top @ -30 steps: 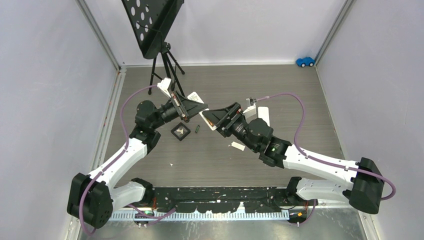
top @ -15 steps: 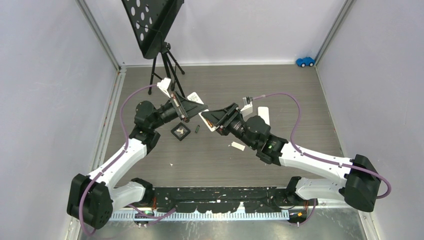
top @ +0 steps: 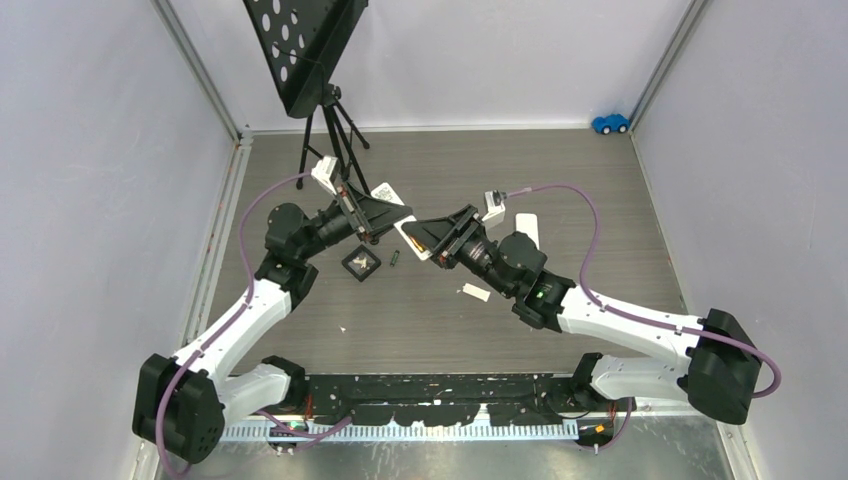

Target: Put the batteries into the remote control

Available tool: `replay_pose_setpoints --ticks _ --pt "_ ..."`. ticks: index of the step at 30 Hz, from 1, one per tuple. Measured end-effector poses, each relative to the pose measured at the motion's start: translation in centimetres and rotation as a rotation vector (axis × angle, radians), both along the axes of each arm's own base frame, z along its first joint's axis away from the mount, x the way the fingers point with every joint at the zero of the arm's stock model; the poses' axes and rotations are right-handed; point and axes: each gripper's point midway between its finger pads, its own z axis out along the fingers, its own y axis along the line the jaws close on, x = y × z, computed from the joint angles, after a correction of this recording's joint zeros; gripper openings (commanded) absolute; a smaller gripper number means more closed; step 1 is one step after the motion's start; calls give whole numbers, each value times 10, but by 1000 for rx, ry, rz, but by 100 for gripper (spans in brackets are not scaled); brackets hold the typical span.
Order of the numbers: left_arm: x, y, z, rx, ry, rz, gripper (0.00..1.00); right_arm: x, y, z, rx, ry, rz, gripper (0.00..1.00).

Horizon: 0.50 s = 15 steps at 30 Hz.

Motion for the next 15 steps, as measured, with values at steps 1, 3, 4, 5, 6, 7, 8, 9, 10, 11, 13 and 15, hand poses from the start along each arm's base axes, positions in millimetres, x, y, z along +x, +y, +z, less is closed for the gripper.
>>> replay_pose_setpoints --ticks 1,3,4,5,6,7,8,9,10,11,13,15 --pt "0 0 -1 9 -15 2 0 0 0 -1 -3 0 0 71" --pt "-1 -1 -4 27 -29 1 0 0 -1 -4 -12 -2 -2 77" --pt "-1 -1 -5 35 -31 1 0 0 -1 -5 -15 -2 -3 77" --pt "-1 -1 -7 44 -37 2 0 0 -2 -7 -23 -6 -5 76" --pt "-1 -1 -8 49 -38 2 0 -1 -3 -7 -28 -11 -7 74" --pt "-1 -1 -9 54 -40 2 0 -2 -5 -8 -30 -16 -8 71" --pt "-1 -1 -11 60 -44 2 0 -3 -7 -7 -33 -22 -9 66" --pt "-1 -1 -11 63 -45 2 0 -4 -9 -6 -35 -29 -9 61" --pt "-1 -1 -12 66 -45 2 0 -5 -11 -4 -37 -41 -8 57" --pt "-1 -1 -12 65 -40 1 0 -7 -13 -1 -40 -53 -7 54" --pt "-3 -2 -10 60 -47 -5 0 -9 -15 -4 -62 -63 -3 47" --pt "-5 -2 -9 61 -53 -10 0 -11 -16 -8 -82 -71 -1 41"
